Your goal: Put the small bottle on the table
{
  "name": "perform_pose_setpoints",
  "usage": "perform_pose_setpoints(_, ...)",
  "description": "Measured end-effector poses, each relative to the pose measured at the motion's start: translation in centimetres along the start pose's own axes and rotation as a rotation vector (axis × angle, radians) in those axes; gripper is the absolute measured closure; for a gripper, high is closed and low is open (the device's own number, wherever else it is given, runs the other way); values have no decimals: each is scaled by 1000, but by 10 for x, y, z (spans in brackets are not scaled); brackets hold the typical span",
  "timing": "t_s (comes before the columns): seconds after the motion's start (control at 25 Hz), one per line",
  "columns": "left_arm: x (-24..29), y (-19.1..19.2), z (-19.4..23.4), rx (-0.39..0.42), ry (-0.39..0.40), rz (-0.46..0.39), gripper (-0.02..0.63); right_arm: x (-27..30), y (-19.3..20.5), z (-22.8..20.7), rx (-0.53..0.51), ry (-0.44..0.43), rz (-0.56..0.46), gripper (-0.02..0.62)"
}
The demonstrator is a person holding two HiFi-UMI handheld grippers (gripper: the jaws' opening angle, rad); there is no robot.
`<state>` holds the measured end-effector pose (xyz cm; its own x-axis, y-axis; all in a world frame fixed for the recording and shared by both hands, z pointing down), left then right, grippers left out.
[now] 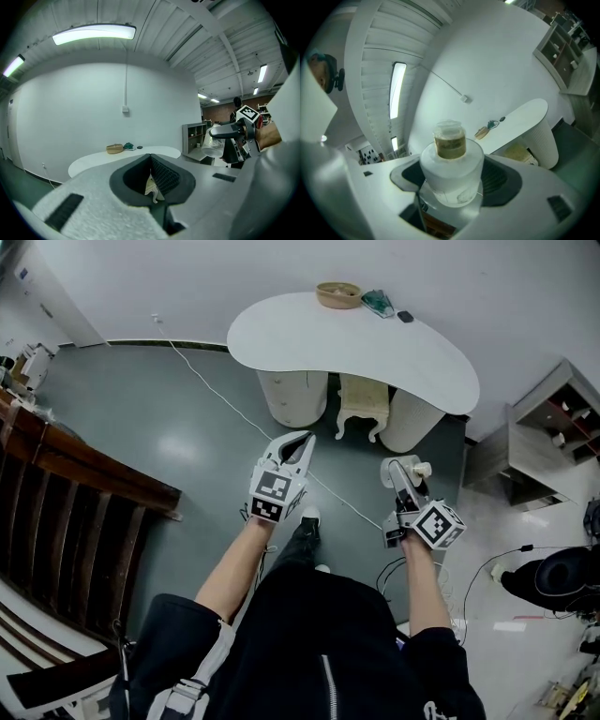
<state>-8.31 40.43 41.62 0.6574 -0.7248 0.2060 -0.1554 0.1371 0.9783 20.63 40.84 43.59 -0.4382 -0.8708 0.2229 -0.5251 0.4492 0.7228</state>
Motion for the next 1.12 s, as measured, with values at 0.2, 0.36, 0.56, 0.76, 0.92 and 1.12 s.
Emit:
perform_pose_setpoints(0.2,42,-2,49,-8,32,12,606,57,-17,-5,7,27,7,261)
perform_pose_setpoints(0.36,73,-5,94,-9,58,19,606,107,-31,-4,2,48,-7,261)
perform_pose_setpoints(0.56,106,-15,152,-11,79,15,606,169,-51,10,7,37,-16,261)
perform_pose_setpoints(0.76,131,-11,198,-12,109,22,606,214,-58,7,-4,60,-29,261)
perform_pose_setpoints(0.92,145,-12,225,-18,124,22,606,238,-63,8,-5,82,-28,261)
perform_pose_setpoints(1.12,165,-12,251,-26,131,30,606,266,-69,5,2,97,-24,261)
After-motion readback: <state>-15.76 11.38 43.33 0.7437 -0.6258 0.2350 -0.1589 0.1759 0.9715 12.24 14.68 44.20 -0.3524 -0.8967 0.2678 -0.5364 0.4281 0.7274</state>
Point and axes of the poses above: the fingertips, and each gripper's own axes: x forward along the fingers, z to its left, y out of its underside, the point moved 8 cm from there along -x, backward along the fingers, and after that the axes turned 15 degrees about y, right-handed, at the moved point
